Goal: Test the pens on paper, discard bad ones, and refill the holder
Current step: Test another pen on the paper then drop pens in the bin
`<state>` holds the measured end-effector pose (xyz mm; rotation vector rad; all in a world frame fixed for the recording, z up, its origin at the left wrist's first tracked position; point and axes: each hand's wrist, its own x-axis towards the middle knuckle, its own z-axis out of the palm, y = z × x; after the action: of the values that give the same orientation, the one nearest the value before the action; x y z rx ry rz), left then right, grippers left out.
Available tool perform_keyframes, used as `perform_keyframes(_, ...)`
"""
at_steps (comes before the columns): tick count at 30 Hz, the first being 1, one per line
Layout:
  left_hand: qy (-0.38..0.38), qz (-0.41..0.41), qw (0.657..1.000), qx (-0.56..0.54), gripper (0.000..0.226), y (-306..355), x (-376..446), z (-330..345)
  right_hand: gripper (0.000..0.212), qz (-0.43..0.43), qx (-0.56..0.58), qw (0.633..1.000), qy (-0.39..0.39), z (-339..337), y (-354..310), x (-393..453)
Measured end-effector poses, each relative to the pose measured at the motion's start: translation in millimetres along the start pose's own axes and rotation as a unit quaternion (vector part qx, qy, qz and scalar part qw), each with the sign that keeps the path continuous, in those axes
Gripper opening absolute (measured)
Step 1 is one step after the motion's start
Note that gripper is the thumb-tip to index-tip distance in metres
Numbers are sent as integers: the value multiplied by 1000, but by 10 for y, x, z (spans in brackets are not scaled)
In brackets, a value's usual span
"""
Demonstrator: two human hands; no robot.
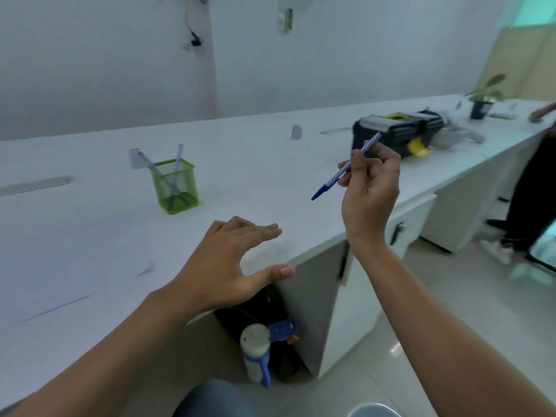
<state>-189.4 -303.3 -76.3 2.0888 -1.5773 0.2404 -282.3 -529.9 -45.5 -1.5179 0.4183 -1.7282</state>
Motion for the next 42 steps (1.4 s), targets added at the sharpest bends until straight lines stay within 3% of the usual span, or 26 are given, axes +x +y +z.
perform_keyframes(12,-80,101,990,-59,79,1032,606,1192,20,10,-38,999,32,-1666,466,83)
perform_keyframes(18,-148,117,978,-89,74,1252,464,2021,19,96,-100,990,18,-2409,1072,-582)
perform_keyframes(22,-209,98,969,-93,77,1174,158,2604,19,204,-153,967,-14,-2771,1556,-1232)
perform_keyframes(28,-305,68,945,-91,78,1039,-240,3171,14,370,-231,894,-105,-3213,2028,-2324)
perform_keyframes(35,-348,42,932,-93,79,913,-421,3356,31,437,-303,805,-262,-3544,2116,-2850)
perform_keyframes(38,-346,35,933,-94,81,900,-420,3337,38,439,-318,800,-256,-3559,2132,-2848)
perform_keyframes(42,-339,26,936,-90,81,883,-372,3284,37,413,-317,824,-222,-3485,2167,-2681)
